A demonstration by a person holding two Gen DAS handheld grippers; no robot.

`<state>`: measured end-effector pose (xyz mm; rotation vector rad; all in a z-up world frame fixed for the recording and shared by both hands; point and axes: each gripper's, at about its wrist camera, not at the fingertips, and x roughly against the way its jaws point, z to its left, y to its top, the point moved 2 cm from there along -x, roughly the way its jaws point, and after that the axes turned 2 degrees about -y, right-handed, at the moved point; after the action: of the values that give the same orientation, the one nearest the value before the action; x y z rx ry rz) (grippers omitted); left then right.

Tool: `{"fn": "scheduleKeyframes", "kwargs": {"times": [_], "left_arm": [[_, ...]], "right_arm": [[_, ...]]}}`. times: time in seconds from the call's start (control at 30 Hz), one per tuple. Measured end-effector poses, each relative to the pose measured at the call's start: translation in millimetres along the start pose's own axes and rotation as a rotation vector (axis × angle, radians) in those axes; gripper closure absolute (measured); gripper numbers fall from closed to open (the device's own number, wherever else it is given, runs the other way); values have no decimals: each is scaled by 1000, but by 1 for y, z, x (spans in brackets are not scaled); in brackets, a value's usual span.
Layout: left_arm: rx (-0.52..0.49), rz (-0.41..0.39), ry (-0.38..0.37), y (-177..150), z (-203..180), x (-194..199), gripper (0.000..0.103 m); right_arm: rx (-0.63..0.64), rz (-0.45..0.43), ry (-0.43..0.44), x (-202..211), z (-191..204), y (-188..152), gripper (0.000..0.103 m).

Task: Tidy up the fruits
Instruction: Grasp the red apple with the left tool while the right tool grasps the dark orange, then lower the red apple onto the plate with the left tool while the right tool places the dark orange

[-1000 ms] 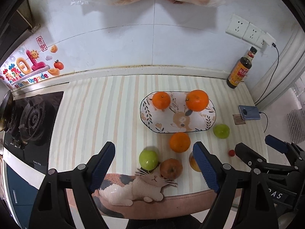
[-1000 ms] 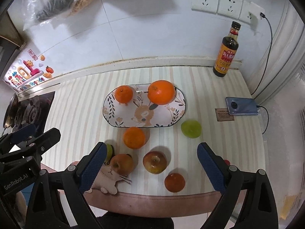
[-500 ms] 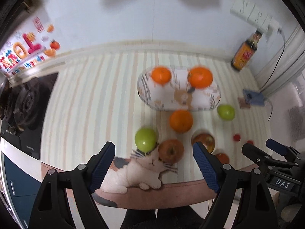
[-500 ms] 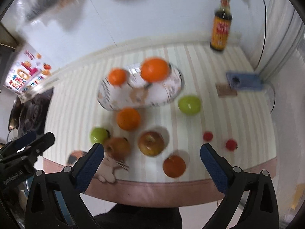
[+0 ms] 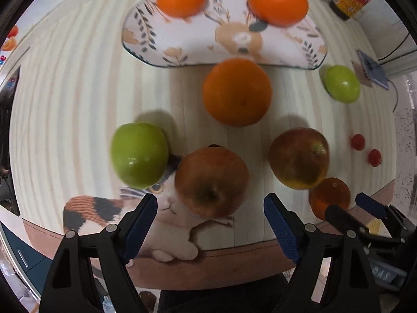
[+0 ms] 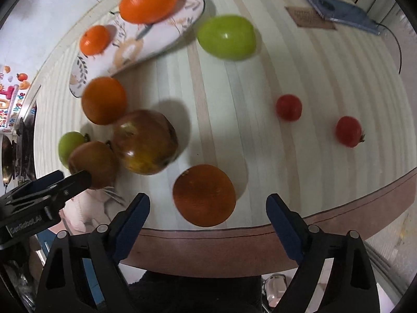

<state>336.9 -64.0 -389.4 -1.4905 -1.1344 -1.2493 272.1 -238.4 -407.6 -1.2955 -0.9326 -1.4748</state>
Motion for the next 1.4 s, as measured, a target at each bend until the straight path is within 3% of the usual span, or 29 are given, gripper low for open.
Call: {"fn": "scheduleKeyframes", "kwargs": {"times": [0.3,0.4,0.5,0.53,0.57,0.67,0.83,0.97,1.17,1.27,1.4], "left_arm": [[9,48,-20,8,-7,-27,20],[18,24,0,4,-4,-28,37],[19,13,-10,3,-1,-27,38],[19,10,-5,1,0,-27,38],[16,6,-1,0,0,-27,38],[10,5,4,-7,2,-27,38],[19,-14,-28,-19,3,-8,38],[41,-78,-94,-18,11,40,38],[64,-186,-131,30,28,105,38],[71,-191,-97,55,44,108,38],[79,-158,-22,94,61,90,38]], "right_arm": [[-7,59,32,-25,-3,6,12],[-3,75,39,-31,-1,6,19],[12,72,33,-34,1,4,28],[24,61,38,-33,3,4,40],[36,57,30,-33,4,4,44],[48,44,24,-31,8,5,44],[49,14,49,-10,12,2,45],[38,-51,99,33,11,7,45],[68,-167,139,83,26,53,45],[85,-203,115,83,38,82,45],[94,-183,78,55,55,129,45]]}}
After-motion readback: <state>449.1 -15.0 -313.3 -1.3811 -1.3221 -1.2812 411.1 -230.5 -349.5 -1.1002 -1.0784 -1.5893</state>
